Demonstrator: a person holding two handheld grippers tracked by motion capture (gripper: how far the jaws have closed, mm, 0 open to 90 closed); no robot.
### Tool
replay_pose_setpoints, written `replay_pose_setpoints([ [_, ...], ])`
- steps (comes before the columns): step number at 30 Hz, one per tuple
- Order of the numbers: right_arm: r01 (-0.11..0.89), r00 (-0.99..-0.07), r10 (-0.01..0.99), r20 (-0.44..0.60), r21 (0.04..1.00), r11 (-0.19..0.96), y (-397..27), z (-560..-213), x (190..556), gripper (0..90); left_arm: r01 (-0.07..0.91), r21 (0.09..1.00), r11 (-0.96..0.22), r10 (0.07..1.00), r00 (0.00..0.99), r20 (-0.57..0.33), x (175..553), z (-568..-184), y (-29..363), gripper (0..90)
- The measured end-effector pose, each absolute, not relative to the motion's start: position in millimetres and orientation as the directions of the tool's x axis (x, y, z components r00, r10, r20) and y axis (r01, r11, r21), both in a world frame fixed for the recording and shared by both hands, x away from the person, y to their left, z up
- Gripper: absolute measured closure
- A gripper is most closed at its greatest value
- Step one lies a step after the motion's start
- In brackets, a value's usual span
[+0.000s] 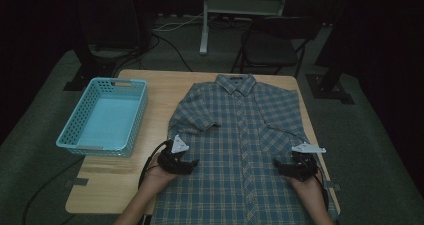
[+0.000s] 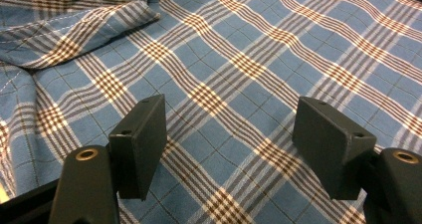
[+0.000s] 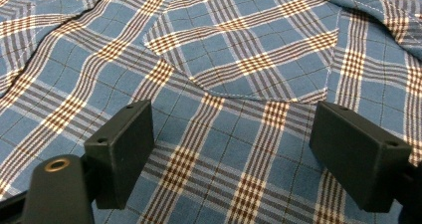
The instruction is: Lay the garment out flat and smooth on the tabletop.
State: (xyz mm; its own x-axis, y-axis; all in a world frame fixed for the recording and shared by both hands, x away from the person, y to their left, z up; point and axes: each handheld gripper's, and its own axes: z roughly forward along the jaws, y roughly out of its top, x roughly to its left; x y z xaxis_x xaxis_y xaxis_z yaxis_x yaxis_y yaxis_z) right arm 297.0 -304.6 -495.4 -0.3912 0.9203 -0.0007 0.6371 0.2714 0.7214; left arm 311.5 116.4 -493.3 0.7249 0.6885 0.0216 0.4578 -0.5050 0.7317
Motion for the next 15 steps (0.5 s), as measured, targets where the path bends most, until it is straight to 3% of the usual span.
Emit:
replay_pose_setpoints([
  [15,0.645,-0.387,0.922,-0.002,0.714,0.272,-309,-495,269,17.1,0.452,0.731,-0.512,0.684,0.729,0.028,284,-494,114,30.5],
])
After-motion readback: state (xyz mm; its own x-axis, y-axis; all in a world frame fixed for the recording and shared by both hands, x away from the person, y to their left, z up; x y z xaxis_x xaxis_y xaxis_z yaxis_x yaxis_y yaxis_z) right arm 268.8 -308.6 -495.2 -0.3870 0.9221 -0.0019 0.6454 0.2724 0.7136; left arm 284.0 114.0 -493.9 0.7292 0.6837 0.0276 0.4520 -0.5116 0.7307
